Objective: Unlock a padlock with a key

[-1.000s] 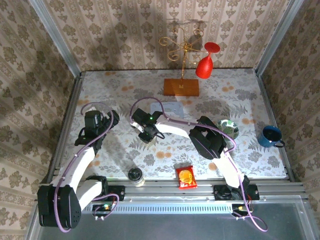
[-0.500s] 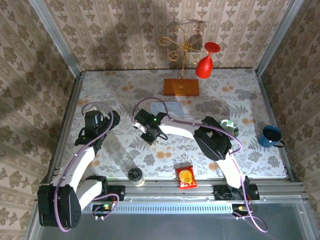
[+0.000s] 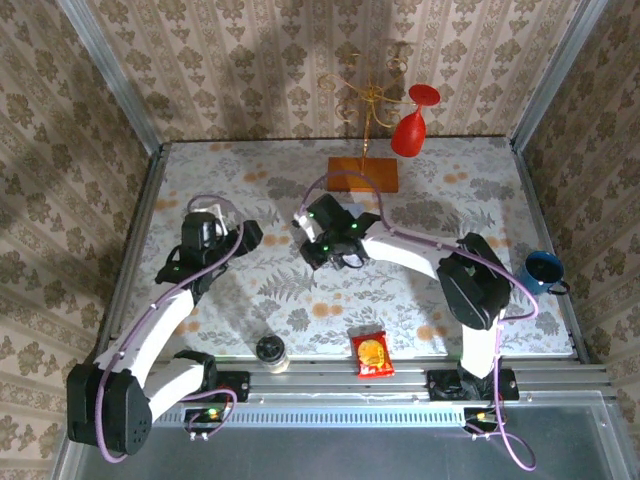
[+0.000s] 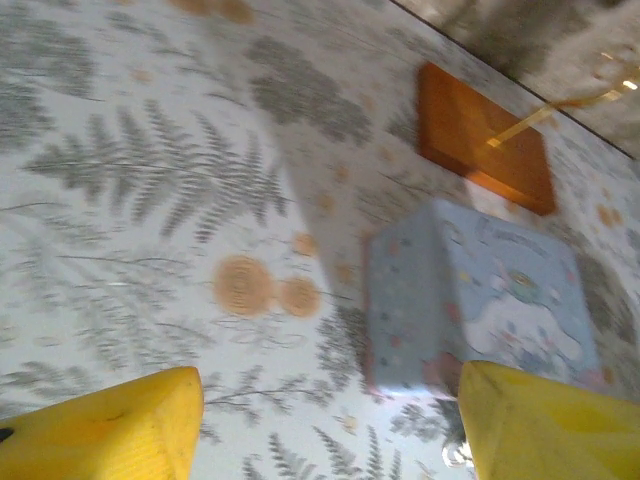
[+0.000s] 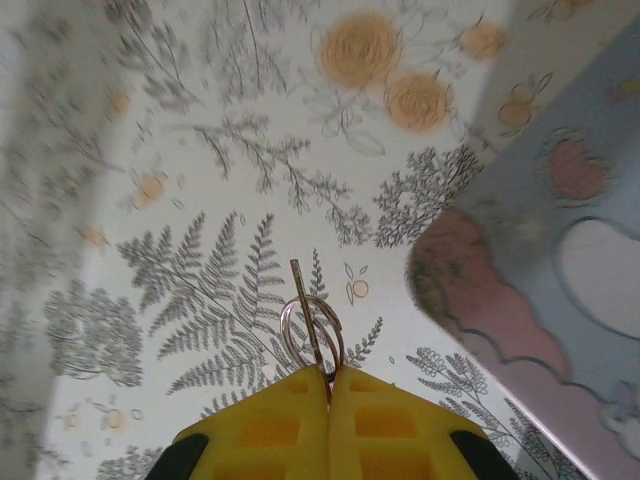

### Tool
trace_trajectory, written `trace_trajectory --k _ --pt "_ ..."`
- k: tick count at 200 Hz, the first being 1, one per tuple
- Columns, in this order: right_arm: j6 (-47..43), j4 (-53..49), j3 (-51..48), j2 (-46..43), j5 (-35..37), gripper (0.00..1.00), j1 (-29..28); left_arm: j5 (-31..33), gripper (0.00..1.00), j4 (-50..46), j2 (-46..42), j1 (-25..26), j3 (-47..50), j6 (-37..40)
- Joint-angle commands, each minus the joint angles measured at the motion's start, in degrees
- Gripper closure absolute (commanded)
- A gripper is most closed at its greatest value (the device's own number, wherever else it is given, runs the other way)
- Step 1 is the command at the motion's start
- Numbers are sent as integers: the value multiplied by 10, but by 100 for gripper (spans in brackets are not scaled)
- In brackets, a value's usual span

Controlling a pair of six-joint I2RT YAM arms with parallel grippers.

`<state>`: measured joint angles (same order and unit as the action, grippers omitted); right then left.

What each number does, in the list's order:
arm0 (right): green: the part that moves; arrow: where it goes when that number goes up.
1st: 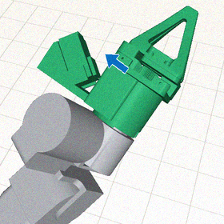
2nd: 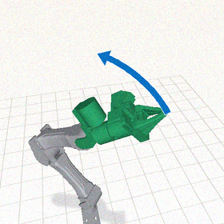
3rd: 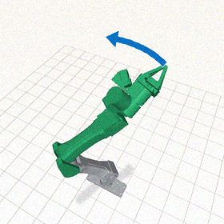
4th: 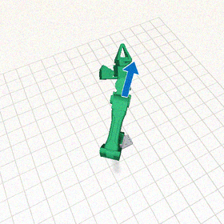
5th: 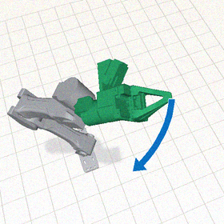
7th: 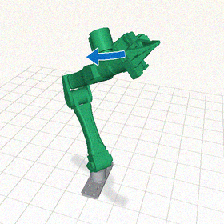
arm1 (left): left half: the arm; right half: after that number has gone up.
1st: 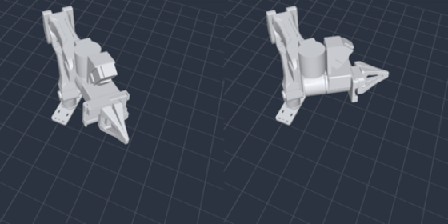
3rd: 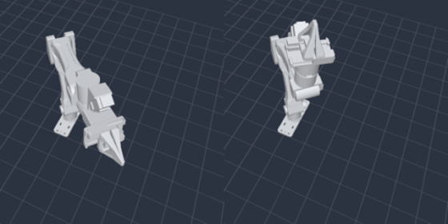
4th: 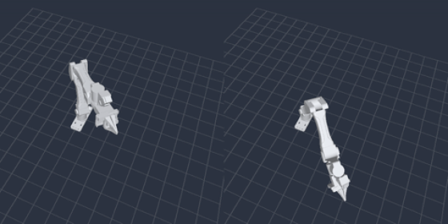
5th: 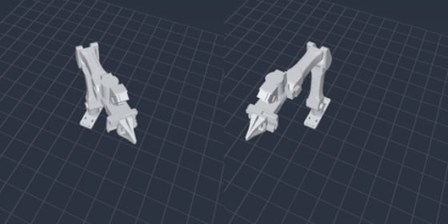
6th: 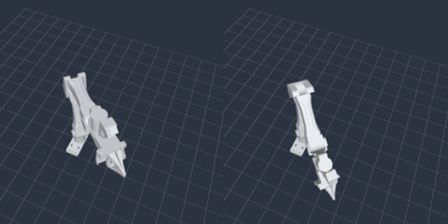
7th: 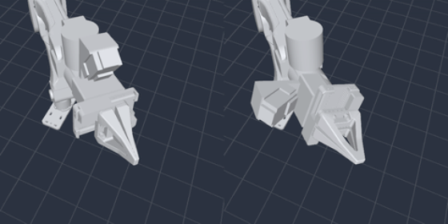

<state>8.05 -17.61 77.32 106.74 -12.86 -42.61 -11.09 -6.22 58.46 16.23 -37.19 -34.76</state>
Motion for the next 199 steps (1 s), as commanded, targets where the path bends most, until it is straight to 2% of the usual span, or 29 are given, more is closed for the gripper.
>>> trace_trajectory --k 1,32,53,83,156,181,199 --pt "67 74 -31 -35 -120 100 26 -88 34 43 8 8 -16 49" --pt "87 86 -50 -65 -172 100 48 -198 36 86 20 10 -36 103" --pt "92 81 -55 -81 -195 100 57 -239 42 87 23 10 -49 130" --pt "118 102 -65 -100 -242 100 65 -326 47 132 45 10 -54 133" --pt "160 131 -70 -136 -303 100 68 -387 65 160 65 11 -74 103" --pt "167 135 -67 -135 -308 100 68 -418 67 174 65 15 -76 95" --pt "167 135 -67 -132 -303 100 68 -413 67 167 69 16 -78 97"
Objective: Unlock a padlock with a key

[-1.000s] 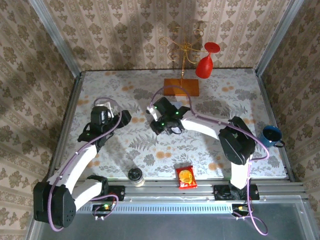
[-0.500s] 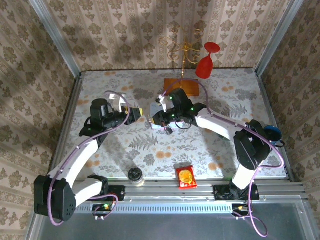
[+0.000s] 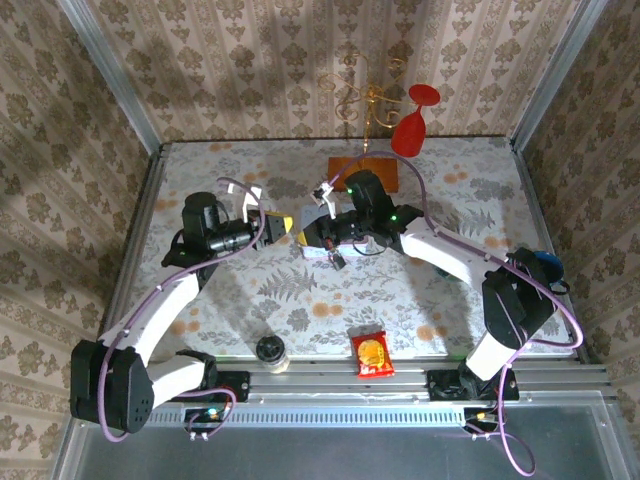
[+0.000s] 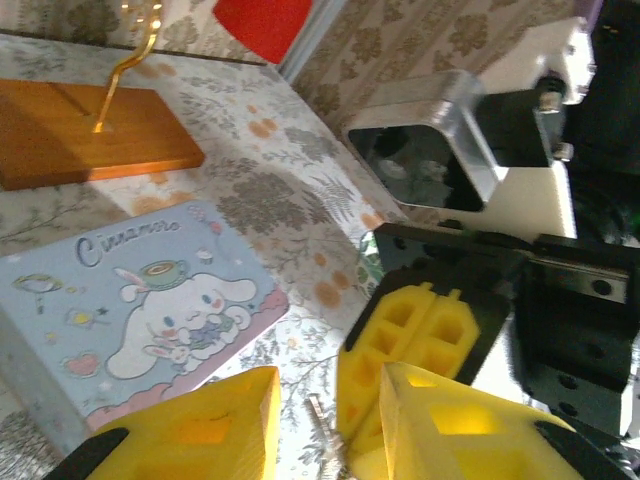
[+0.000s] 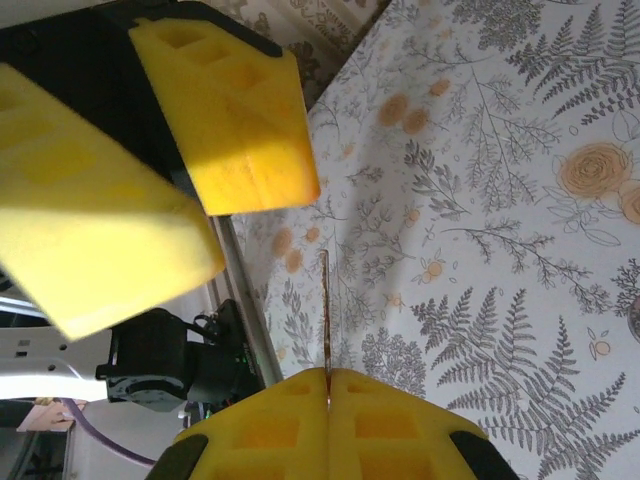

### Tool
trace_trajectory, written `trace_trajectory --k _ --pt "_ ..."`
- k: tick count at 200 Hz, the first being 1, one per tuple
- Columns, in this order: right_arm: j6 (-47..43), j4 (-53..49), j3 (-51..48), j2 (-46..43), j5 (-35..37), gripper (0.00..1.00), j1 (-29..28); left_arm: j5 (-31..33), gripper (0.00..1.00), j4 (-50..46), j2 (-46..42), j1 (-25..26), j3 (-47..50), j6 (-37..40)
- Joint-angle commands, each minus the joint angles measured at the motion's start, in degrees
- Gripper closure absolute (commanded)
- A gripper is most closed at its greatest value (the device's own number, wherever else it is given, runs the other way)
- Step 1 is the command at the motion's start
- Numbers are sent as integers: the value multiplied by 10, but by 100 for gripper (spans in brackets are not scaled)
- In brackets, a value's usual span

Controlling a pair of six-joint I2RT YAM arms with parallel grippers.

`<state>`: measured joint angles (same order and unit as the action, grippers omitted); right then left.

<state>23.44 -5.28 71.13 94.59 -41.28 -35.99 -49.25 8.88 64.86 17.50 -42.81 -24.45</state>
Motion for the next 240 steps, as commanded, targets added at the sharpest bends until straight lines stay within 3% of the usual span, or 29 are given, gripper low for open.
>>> trace_trajectory --k 1,27,121,175,240 --pt "14 12 -6 -11 -18 100 2 -30 67 15 5 3 -22 -6" --pt "14 8 -3 -8 -4 100 2 -5 65 8 9 1 -17 -10" --pt "20 19 5 -5 -22 100 1 -16 63 27 41 2 -19 -37" --pt "29 33 4 -2 -26 100 0 -51 74 107 63 12 -8 -87" --pt "34 45 8 2 -26 100 0 -64 82 106 51 11 3 -96"
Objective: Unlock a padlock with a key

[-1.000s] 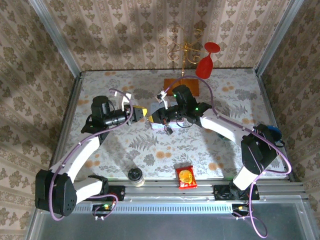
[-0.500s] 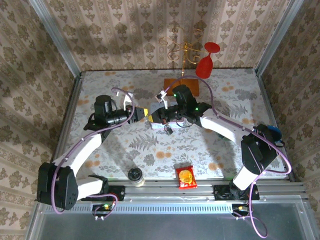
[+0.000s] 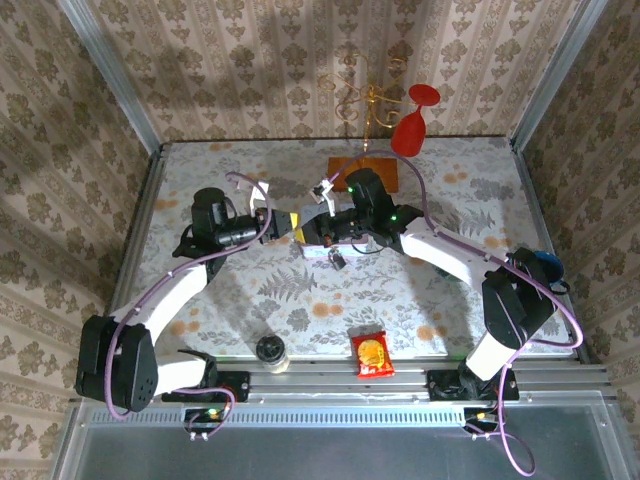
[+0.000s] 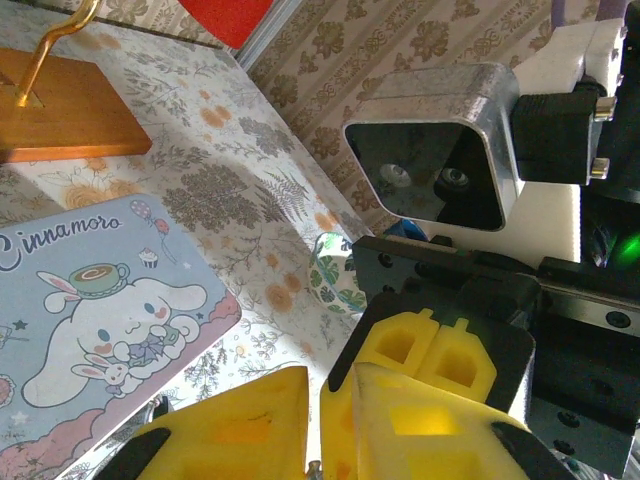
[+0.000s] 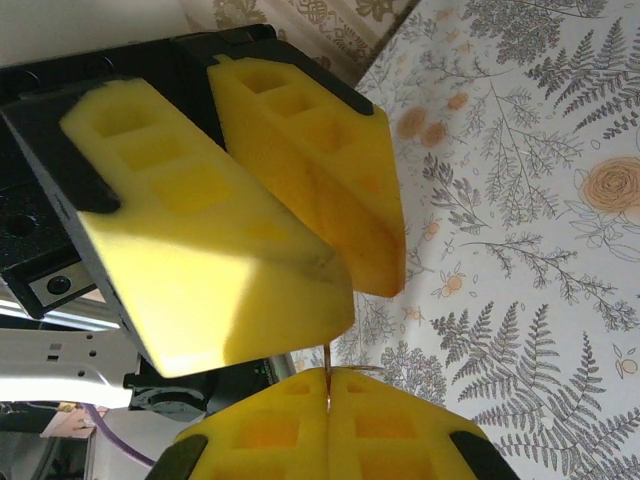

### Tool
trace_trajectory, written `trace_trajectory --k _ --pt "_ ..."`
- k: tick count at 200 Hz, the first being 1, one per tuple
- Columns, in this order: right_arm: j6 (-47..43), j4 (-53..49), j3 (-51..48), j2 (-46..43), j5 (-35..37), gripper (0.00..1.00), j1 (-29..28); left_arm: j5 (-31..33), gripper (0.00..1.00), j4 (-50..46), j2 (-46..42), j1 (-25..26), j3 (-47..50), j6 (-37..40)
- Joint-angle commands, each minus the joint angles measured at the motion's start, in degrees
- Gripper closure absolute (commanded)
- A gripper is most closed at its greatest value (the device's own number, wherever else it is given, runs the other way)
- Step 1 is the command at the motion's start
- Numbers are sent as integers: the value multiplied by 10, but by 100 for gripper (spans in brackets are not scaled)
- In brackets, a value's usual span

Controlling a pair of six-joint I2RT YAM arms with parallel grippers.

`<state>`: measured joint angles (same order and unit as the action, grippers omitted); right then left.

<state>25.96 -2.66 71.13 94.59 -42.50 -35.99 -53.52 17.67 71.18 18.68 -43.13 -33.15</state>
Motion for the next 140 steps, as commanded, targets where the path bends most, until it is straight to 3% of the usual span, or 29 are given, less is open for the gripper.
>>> trace_trajectory --k 1,22,44,74,87,123,140 --pt "9 18 8 2 -14 100 0 -21 82 17 -12 -1 7 -9" --pt "9 21 8 1 -11 100 0 -19 82 4 -21 -4 11 -4" --pt "10 22 8 -2 -8 100 0 -15 73 -3 -30 -10 16 -4" --pt "13 27 6 -3 -7 100 0 -13 74 -10 -39 -13 17 -4" --pt "15 29 5 -5 -6 100 0 -13 77 -12 -41 -13 17 -3" --pt "18 33 2 -11 -2 100 1 -10 100 -12 -43 -12 16 -7" --pt "18 32 -1 -16 3 100 0 -2 100 -13 -47 -12 16 -9"
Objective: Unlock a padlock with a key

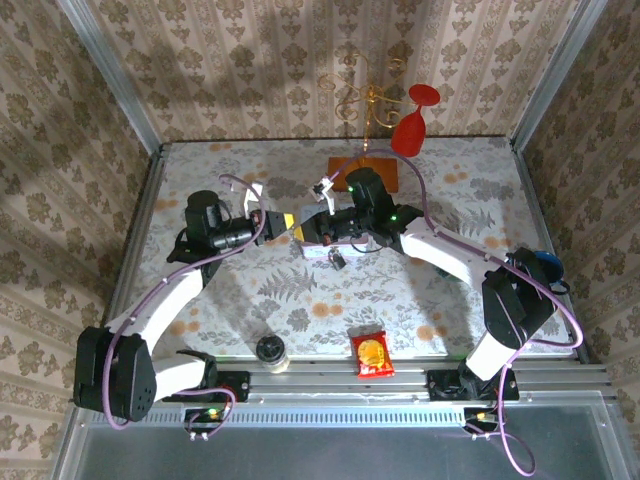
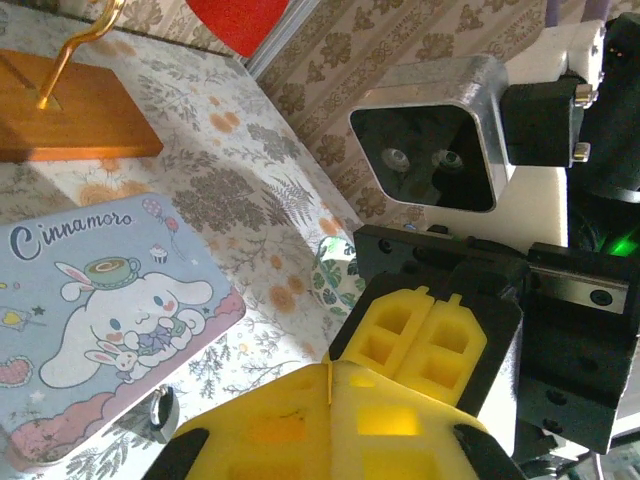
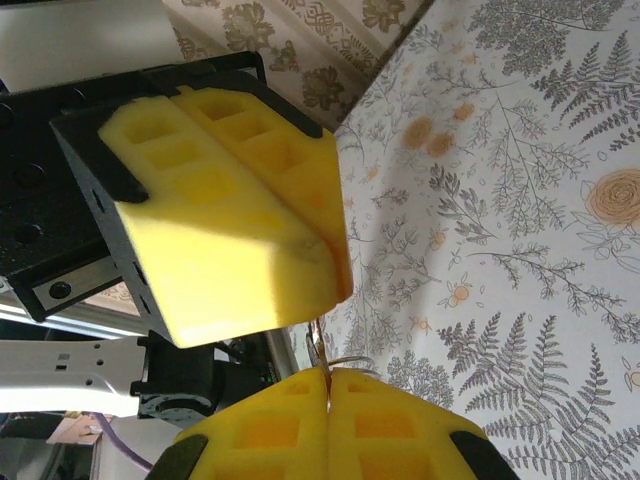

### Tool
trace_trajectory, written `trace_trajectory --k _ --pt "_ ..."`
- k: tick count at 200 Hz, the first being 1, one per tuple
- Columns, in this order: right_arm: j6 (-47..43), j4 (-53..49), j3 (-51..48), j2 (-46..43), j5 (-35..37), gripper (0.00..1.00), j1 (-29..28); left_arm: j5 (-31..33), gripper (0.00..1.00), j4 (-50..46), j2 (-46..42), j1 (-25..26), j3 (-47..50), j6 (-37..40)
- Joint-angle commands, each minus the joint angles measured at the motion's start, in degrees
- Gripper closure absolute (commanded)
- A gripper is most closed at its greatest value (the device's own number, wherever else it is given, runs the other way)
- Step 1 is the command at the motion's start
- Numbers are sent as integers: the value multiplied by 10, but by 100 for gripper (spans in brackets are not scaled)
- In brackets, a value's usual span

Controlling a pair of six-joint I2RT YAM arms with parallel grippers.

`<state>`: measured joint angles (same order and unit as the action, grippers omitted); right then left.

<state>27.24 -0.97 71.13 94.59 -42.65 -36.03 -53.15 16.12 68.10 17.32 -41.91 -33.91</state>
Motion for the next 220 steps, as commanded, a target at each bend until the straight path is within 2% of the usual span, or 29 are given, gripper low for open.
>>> trace_trajectory --k 1,20,35,47,71,93,122,161,220 --pt "5 15 -1 -16 5 100 0 -5 100 3 -17 2 4 -2" --pt "-3 -3 -1 -23 27 100 -2 24 100 -10 -25 4 0 -4" --pt "-18 -33 1 -30 67 72 -6 84 100 -40 -38 8 -6 -2" --pt "-33 -62 1 -41 142 59 -15 146 100 -77 -49 15 -13 -3" --pt "-90 -122 11 -61 361 56 -70 271 100 -145 -64 35 -32 -22" --pt "-140 -111 13 -60 568 57 -138 327 100 -161 -64 39 -36 -86" --pt "-215 -35 -3 -50 697 58 -189 367 100 -200 -62 47 -55 -133" --pt "-324 80 -15 -19 752 58 -237 423 100 -246 -79 53 -62 -153" --pt "-381 135 6 34 713 57 -258 407 100 -232 -78 52 -56 -180"
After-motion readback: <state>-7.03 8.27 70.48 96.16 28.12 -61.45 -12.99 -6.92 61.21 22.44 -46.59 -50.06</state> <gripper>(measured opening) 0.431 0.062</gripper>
